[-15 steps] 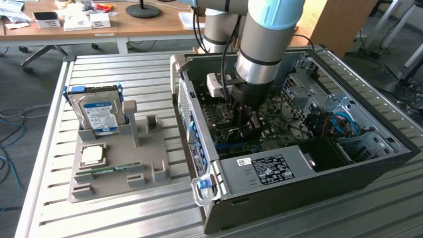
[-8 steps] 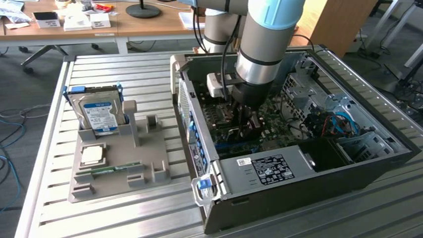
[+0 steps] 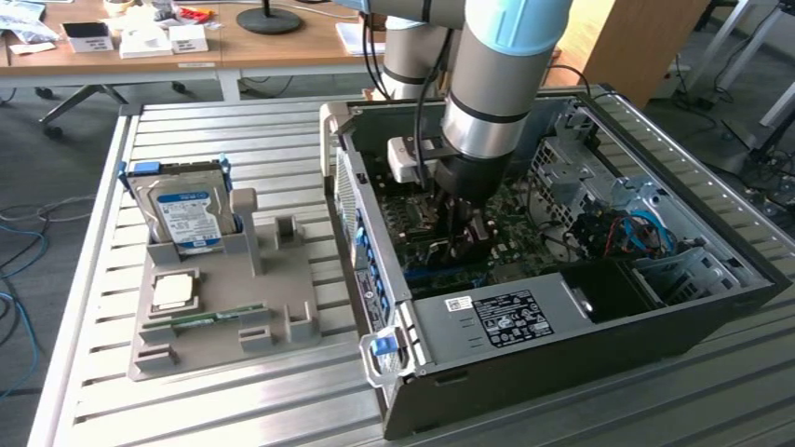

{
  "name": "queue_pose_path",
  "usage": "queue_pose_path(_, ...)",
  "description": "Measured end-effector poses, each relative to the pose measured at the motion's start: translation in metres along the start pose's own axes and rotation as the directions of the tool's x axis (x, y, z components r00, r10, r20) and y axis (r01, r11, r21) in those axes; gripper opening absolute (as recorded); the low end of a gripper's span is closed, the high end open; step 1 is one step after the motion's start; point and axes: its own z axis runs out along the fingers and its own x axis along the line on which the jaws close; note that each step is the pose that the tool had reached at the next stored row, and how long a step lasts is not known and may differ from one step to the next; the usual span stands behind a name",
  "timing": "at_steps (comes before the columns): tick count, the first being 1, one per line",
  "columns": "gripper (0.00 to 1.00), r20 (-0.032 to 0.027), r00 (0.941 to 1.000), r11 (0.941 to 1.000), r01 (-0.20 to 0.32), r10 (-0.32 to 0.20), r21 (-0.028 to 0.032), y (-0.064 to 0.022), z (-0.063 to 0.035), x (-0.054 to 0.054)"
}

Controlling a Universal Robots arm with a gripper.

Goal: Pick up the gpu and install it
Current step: 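Insert the gpu into the slot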

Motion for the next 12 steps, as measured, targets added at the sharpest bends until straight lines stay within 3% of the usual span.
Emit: queue_pose_path(12, 0.52, 0.0001, 1.0000, 1.0000, 0.000, 0.000, 0.0002, -0.0001, 0.0001, 0.0000)
